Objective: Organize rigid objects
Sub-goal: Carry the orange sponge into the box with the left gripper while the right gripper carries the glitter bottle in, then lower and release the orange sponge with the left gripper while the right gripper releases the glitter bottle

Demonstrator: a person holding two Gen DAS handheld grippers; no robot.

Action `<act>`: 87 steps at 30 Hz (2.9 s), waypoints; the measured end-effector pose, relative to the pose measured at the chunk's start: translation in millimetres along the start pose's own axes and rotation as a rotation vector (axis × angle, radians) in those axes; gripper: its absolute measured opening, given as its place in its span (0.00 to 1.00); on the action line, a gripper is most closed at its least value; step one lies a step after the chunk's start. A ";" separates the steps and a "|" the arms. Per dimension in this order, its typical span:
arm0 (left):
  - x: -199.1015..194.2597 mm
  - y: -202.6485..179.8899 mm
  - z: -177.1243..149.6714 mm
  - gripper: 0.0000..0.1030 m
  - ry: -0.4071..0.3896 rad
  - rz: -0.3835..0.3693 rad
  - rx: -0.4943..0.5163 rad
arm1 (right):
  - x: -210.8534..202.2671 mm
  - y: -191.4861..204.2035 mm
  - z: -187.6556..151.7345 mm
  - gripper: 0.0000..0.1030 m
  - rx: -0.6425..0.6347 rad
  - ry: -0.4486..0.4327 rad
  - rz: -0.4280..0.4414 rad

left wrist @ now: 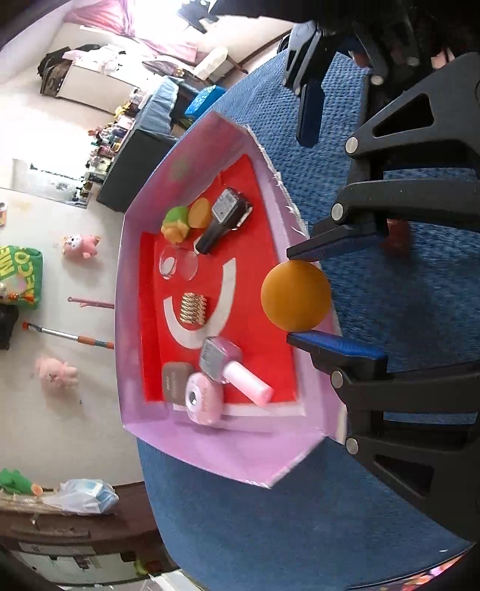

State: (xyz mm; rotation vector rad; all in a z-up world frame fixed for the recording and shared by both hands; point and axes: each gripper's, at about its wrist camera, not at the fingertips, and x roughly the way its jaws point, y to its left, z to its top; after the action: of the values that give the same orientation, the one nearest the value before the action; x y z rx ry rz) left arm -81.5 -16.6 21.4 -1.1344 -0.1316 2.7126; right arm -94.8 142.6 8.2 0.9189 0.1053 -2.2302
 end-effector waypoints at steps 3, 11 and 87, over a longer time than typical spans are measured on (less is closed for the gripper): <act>-22.1 0.9 -4.4 0.35 -0.057 -0.007 -0.019 | 7.5 11.8 -4.5 0.63 -0.011 0.018 0.026; -7.4 10.9 -31.5 0.35 0.042 0.035 -0.025 | 32.4 30.4 1.4 0.67 -0.051 0.032 0.007; 54.2 17.9 35.2 0.35 0.123 -0.027 -0.028 | 68.4 -58.2 72.4 0.59 0.191 0.130 -0.025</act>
State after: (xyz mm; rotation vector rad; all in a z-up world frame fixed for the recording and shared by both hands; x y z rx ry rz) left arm -146.4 -22.6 5.7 -1.2940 -0.1665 2.6166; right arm -208.4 122.5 7.3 1.1718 -0.0372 -2.2301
